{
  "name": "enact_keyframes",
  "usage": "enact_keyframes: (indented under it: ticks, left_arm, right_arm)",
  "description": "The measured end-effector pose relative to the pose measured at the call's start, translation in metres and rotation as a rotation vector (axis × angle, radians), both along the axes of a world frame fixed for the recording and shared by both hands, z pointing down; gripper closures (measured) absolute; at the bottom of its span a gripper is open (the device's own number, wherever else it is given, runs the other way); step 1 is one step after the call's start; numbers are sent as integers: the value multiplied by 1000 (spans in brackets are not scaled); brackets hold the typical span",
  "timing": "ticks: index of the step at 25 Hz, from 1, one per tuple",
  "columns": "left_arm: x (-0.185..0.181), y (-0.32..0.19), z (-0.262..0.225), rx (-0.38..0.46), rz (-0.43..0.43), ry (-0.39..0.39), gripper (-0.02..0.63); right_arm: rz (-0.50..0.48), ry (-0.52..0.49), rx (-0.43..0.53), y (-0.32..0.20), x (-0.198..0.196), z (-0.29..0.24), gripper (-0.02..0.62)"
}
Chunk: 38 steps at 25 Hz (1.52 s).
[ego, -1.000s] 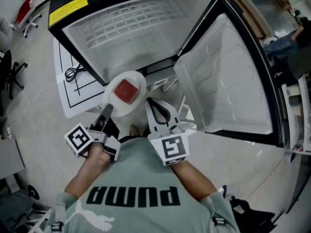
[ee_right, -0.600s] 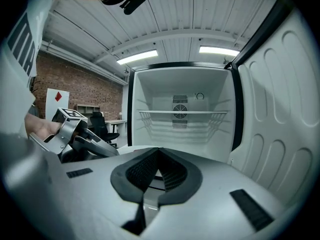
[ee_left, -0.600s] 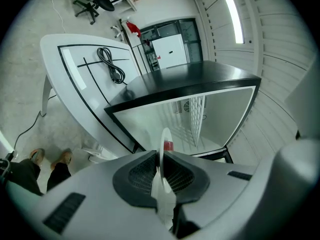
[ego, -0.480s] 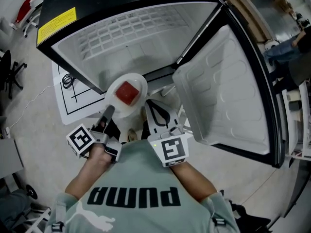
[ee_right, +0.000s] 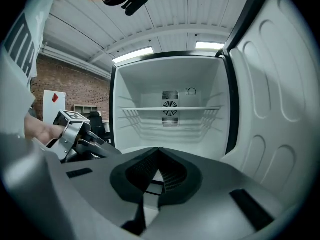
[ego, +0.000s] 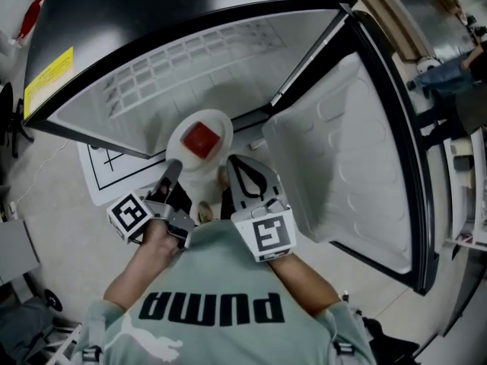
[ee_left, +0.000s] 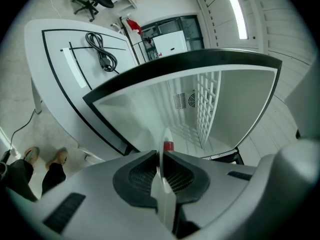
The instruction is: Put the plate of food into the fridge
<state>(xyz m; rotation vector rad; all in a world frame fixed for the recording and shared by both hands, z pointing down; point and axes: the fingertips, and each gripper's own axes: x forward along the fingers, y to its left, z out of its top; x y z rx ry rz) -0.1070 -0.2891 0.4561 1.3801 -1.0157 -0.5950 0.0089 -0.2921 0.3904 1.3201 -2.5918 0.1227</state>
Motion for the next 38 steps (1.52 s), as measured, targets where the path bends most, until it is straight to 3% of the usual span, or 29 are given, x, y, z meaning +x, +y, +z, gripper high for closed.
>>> enact_keyframes:
  ticks: [16,38]
  left_arm:
    - [30,-63,2,17,10,-30,575]
    - [24,-120,44,-51,-57,-125,574]
  right_arm:
    - [15,2,19,-41,27,-7,591]
    - [-31,27,17,-58,25,-7,591]
